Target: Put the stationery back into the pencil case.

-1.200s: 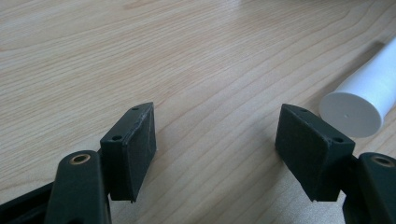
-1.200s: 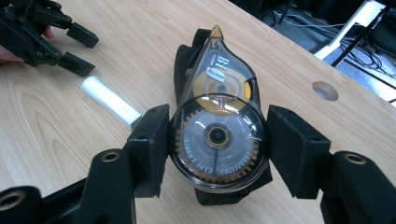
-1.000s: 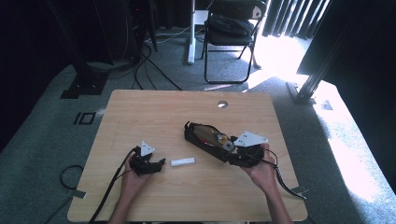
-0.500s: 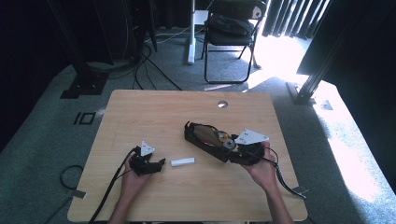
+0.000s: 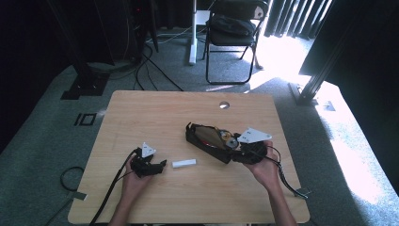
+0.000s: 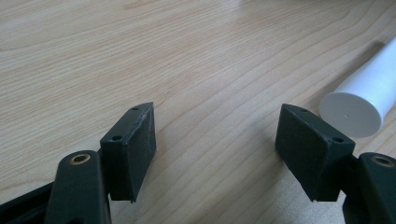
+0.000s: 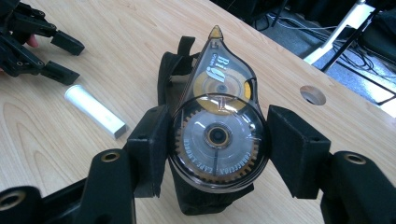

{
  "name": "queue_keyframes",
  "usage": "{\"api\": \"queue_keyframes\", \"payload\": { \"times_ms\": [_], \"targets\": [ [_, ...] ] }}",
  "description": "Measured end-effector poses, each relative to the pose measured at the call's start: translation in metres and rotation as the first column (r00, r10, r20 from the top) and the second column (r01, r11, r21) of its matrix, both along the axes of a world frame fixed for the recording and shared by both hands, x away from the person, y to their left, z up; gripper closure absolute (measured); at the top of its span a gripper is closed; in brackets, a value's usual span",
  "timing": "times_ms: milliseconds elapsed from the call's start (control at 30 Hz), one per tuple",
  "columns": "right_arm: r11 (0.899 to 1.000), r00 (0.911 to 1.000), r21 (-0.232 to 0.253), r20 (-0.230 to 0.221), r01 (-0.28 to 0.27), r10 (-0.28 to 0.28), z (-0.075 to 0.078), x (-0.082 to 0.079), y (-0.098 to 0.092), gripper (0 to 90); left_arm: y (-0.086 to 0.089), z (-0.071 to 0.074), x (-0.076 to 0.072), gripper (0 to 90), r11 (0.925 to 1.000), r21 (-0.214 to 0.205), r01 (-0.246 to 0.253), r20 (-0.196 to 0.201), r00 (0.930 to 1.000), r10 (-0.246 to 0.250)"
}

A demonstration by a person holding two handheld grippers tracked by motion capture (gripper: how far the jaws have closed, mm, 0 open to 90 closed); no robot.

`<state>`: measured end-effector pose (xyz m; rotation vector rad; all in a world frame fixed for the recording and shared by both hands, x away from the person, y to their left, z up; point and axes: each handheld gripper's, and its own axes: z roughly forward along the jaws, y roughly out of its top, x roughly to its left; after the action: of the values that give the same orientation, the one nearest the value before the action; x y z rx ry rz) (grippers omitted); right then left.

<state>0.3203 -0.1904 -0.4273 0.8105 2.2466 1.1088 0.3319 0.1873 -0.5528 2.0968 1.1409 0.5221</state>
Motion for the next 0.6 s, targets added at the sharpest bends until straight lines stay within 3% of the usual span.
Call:
{"api": "queue_keyframes", "payload": {
  "times_ms": [600],
  "targets": [
    [1.0, 0.9999, 0.001, 0.014, -0.002, 0.002, 0.0044, 0.0034, 0.0009, 41.2, -0.0001, -0.0001, 0.0001, 29.5, 1.0, -0.001, -0.001, 0.001, 1.0, 0.001]
  ]
}}
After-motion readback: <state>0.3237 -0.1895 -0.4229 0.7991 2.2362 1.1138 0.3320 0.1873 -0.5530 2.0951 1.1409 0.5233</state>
